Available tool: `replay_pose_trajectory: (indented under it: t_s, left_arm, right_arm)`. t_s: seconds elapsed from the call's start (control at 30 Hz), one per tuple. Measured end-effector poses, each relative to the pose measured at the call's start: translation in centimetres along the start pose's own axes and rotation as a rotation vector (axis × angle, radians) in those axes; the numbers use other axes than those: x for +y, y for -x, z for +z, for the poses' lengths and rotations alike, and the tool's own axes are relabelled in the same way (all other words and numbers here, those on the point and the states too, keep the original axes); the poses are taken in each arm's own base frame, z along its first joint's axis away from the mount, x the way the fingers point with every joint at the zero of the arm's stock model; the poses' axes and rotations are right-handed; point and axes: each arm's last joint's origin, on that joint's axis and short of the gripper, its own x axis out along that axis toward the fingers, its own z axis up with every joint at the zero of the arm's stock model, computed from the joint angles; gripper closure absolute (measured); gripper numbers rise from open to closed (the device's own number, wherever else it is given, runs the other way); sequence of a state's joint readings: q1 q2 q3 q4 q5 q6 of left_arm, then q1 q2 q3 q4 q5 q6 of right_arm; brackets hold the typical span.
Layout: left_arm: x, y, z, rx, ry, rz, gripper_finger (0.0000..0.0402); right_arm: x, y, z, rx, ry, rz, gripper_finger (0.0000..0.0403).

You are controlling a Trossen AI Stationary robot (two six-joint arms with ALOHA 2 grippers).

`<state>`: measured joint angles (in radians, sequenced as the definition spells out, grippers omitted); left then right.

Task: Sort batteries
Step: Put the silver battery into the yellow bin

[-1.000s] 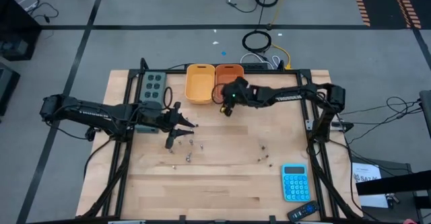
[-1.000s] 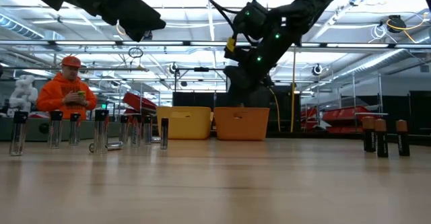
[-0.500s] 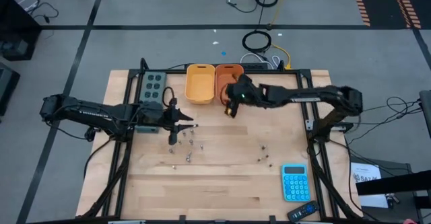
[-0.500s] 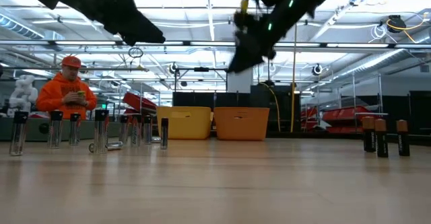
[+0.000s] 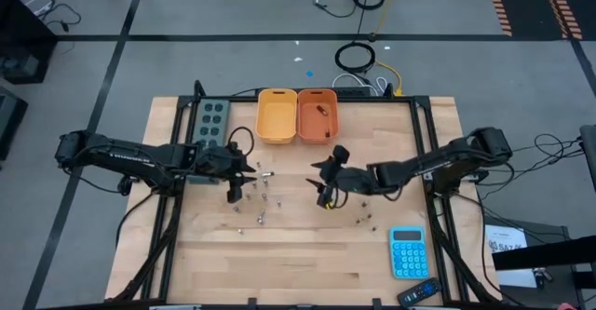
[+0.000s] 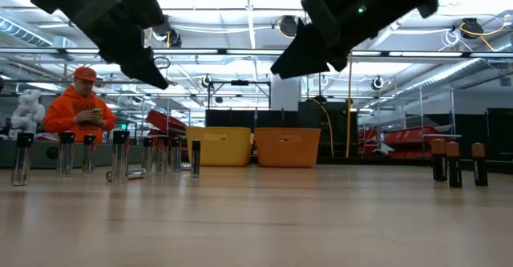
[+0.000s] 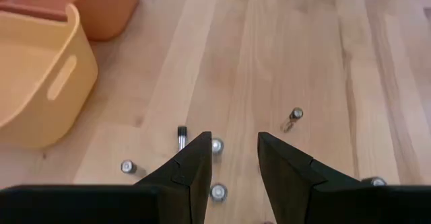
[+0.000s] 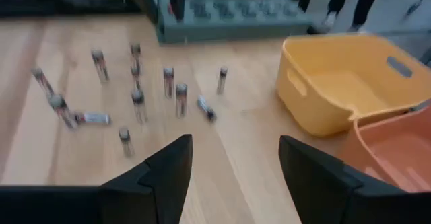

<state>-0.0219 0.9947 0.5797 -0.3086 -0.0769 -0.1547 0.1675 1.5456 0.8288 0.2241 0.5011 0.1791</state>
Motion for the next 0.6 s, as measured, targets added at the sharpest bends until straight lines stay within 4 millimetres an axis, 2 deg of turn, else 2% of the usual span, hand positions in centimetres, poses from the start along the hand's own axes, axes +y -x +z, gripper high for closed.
replay_pose_trajectory:
  t_s: [0.13, 0.23, 0.5, 0.6]
  left_arm:
    - [0.0, -0.3, 0.0, 0.011, -0.004, 0.007, 0.0272]
    - [0.1, -1.0, 0.3, 0.051, -0.009, 0.027, 0.0272]
    - [-0.4, -3.8, 4.2, 0.184, -0.216, 0.038, 0.027]
    - [-0.6, -4.7, 5.4, 0.241, -0.291, 0.033, 0.0251]
  right_arm:
    - [0.5, 0.2, -1.2, -0.046, -0.014, -0.023, 0.019]
    - [0.5, 0.0, -1.3, -0.078, -0.032, -0.022, 0.019]
    - [0.9, -0.7, -1.7, -0.108, -0.005, -0.03, 0.019]
    - [1.1, -0.6, -1.9, -0.101, 0.028, -0.058, 0.019]
